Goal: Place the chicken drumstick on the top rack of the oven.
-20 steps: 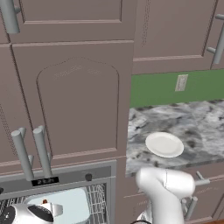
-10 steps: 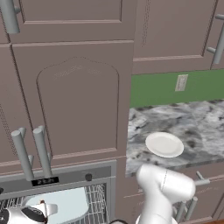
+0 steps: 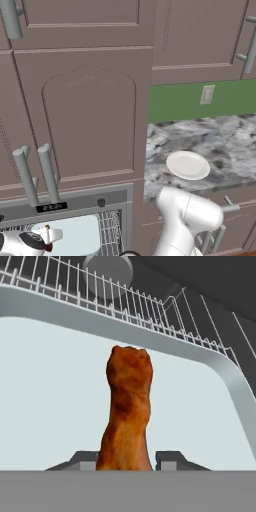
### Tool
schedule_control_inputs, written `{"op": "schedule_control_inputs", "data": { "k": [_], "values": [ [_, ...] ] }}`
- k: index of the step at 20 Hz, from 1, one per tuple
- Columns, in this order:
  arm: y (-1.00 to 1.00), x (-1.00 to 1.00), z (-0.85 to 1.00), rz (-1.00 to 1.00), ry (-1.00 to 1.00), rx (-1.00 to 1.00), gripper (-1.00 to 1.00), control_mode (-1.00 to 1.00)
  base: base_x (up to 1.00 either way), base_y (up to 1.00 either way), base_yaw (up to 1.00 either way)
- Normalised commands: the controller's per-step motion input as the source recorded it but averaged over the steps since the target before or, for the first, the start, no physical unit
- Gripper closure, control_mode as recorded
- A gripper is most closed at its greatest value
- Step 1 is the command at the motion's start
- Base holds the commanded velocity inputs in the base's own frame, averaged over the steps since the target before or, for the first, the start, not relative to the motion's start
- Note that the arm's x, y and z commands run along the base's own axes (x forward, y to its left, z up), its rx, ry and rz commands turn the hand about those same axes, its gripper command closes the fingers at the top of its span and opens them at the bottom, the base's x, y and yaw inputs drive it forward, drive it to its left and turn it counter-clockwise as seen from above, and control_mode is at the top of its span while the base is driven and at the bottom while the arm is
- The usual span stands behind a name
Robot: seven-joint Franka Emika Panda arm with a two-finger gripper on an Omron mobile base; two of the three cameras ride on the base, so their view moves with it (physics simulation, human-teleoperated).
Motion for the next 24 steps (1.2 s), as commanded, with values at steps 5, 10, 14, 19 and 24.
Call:
{"op": "schedule_control_inputs", "data": {
  "k": [5, 10, 14, 19, 24],
  "values": [
    [0.0, -0.16, -0.1, -0.03, 0.0, 0.0, -1.0, -1.0, 0.0, 0.0, 0.0],
    [0.0, -0.12, 0.0, -0.01, 0.0, 0.0, -1.0, -1.0, 0.0, 0.0, 0.0],
    [0.0, -0.13, 0.01, 0.0, 0.0, 0.0, -1.0, -1.0, 0.0, 0.0, 0.0],
    [0.0, -0.51, 0.51, -0.01, -0.01, 0.05, -1.0, -1.0, 0.0, 0.0, 0.0],
    [-0.18, -0.67, 0.85, -0.06, 0.0, 0.18, -1.0, -1.0, 0.0, 0.0, 0.0]
  ]
}}
